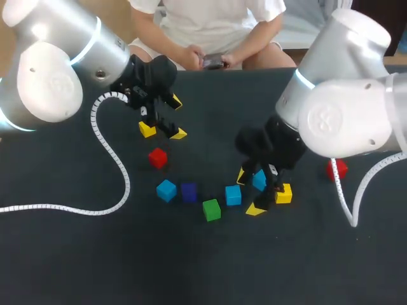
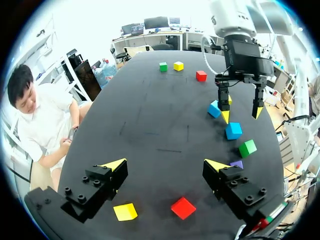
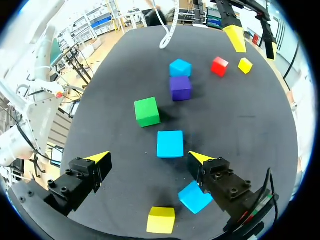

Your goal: Place the blue cubes, place green cubes on the blue cubes, place the yellow cubes on the green cubes, then place the red cubes on the yellow cubes, and place purple cube on the red cubes.

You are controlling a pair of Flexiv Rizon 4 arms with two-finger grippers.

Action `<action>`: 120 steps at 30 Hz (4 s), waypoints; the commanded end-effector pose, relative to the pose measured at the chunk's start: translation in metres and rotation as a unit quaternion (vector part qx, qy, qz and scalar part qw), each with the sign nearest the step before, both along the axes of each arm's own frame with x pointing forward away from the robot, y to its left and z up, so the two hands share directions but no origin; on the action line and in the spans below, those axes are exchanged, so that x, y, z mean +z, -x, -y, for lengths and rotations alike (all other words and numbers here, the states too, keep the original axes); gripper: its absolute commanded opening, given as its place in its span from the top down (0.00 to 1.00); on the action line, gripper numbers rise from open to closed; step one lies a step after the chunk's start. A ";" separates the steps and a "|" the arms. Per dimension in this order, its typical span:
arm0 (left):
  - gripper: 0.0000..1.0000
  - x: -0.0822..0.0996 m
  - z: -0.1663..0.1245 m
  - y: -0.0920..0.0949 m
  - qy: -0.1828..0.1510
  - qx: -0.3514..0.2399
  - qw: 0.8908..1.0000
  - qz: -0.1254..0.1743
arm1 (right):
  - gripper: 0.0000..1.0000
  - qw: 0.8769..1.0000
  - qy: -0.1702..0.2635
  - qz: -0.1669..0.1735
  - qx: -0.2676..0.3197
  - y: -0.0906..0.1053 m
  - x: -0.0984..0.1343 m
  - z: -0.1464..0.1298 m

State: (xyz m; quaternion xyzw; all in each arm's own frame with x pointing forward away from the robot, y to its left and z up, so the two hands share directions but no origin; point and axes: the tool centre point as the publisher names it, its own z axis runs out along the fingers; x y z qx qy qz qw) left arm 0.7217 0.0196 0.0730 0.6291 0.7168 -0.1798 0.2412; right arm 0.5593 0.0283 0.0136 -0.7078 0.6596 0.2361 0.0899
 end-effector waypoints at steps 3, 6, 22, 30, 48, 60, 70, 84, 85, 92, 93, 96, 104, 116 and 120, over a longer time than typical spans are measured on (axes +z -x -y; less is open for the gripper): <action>0.00 0.000 -0.001 -0.001 0.000 -0.001 1.000 0.000 | 0.00 1.000 -0.002 -0.002 0.004 -0.003 0.000 -0.005; 0.00 0.000 -0.001 -0.001 0.000 -0.001 1.000 0.000 | 0.00 1.000 0.000 -0.005 0.010 -0.001 -0.004 -0.011; 0.00 0.000 -0.001 -0.001 0.000 -0.001 1.000 0.000 | 0.00 1.000 0.006 -0.005 0.012 -0.016 -0.008 -0.015; 0.00 0.000 -0.001 -0.001 0.000 -0.001 1.000 0.000 | 0.00 1.000 0.008 -0.010 0.002 -0.016 -0.012 -0.015; 0.00 0.000 -0.001 -0.001 0.000 -0.001 1.000 0.000 | 0.99 1.000 0.024 0.000 -0.010 -0.011 -0.015 -0.017; 0.00 0.000 -0.001 -0.001 0.000 -0.001 1.000 0.000 | 1.00 0.999 0.020 0.000 -0.034 -0.008 -0.006 -0.011; 0.00 0.000 -0.001 -0.001 0.000 -0.001 1.000 0.000 | 1.00 0.999 -0.004 -0.017 -0.047 -0.020 0.037 0.001; 0.00 0.000 -0.001 -0.001 0.000 -0.001 1.000 0.000 | 1.00 0.998 0.007 0.022 -0.050 -0.060 0.089 0.007; 0.00 0.000 -0.001 -0.001 0.000 -0.001 1.000 0.000 | 1.00 0.998 0.007 0.023 -0.050 -0.064 0.091 0.007; 0.00 0.000 -0.001 -0.001 0.000 -0.001 1.000 0.000 | 1.00 0.998 0.005 0.026 -0.058 -0.085 0.094 0.006; 0.00 0.000 -0.001 -0.001 0.000 -0.001 1.000 0.000 | 1.00 0.998 0.005 0.026 -0.059 -0.087 0.096 0.005; 0.00 0.000 -0.001 -0.001 0.000 -0.001 1.000 0.000 | 1.00 0.998 0.004 0.030 -0.060 -0.089 0.100 0.003; 0.00 0.000 -0.001 -0.001 0.000 -0.001 1.000 0.000 | 1.00 0.998 -0.010 0.029 -0.046 -0.083 0.107 -0.002; 0.00 0.000 -0.001 -0.001 0.000 -0.001 1.000 0.000 | 1.00 0.998 -0.010 0.029 -0.046 -0.083 0.107 -0.002; 0.00 0.000 -0.001 -0.001 0.000 -0.001 1.000 0.000 | 1.00 0.998 -0.010 0.029 -0.046 -0.083 0.107 -0.002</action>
